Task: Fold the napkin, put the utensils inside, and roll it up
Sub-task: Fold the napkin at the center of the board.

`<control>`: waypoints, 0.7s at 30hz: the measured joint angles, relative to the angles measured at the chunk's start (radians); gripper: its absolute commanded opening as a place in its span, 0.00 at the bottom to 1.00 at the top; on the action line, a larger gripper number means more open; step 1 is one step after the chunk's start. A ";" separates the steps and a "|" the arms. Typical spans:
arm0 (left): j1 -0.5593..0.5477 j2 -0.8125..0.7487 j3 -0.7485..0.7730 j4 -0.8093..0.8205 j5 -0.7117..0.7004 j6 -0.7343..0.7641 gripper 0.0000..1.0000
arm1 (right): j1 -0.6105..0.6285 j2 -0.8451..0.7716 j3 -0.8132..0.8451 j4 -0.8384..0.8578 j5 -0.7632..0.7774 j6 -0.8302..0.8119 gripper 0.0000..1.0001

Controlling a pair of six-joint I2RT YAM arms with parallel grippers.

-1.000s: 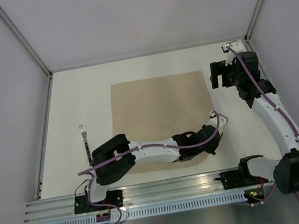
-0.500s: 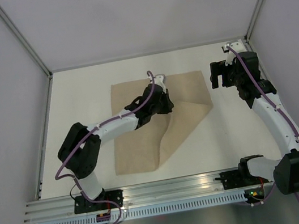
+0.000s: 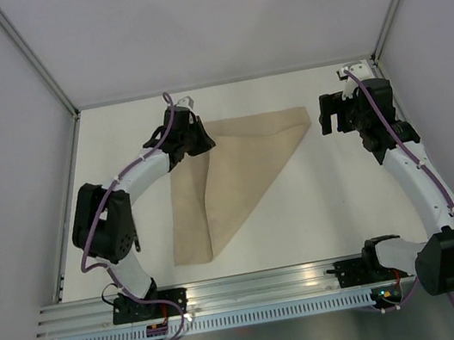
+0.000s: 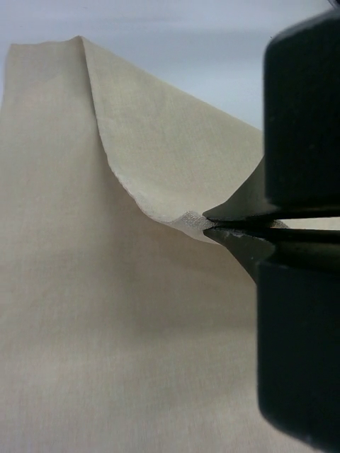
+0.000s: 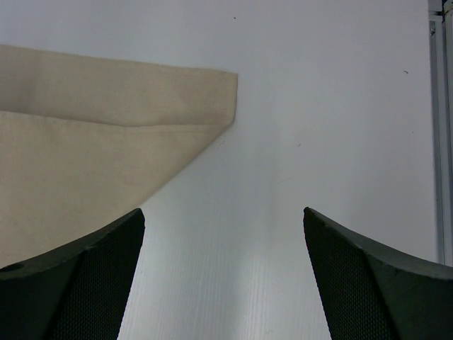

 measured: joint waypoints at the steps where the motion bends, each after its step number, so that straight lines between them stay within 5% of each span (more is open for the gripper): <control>1: 0.018 0.000 0.008 -0.006 0.010 0.000 0.02 | 0.000 0.000 0.000 0.000 0.000 0.000 0.98; 21: 0.206 0.148 0.246 -0.133 0.127 0.035 0.02 | 0.000 0.000 -0.014 0.000 0.000 -0.001 0.98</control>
